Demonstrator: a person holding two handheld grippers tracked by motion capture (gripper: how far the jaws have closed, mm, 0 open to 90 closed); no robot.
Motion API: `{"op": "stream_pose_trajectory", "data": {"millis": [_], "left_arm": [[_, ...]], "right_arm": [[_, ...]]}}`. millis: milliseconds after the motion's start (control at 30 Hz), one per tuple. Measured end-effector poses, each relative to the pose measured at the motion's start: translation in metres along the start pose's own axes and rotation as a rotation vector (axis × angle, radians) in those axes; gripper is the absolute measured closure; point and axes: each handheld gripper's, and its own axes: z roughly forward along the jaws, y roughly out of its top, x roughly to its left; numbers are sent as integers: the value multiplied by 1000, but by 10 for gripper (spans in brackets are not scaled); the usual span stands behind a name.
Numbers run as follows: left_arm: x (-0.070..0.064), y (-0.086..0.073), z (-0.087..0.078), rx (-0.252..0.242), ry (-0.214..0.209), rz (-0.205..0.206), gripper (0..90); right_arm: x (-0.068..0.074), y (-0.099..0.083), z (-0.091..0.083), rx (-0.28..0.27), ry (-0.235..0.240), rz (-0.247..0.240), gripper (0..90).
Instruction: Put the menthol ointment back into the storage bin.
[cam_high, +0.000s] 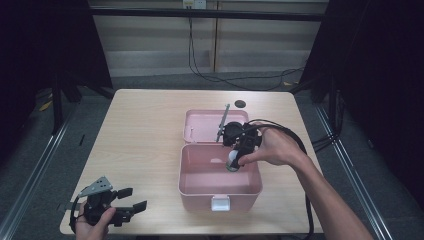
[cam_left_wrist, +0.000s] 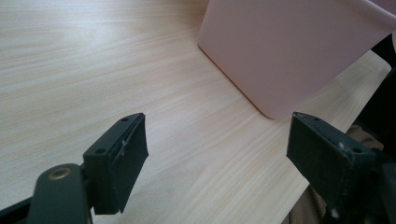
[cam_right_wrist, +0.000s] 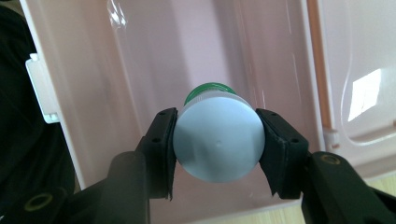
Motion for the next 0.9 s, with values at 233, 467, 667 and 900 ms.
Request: {"op": "stream_pose_trajectory", "data": {"millis": [233, 467, 667, 900], "left_arm": [[1, 1, 1, 11, 0, 6, 201], [2, 0, 2, 13, 0, -2, 201], [0, 1, 3, 15, -6, 11, 201], [-3, 1, 2, 19, -5, 33, 201]], "right_arm": [[-1, 9, 4, 9, 10, -20, 515], [-3, 20, 10, 15, 17, -42, 515], [0, 30, 14, 24, 24, -75, 515], [3, 41, 19, 34, 28, -114, 515]]}}
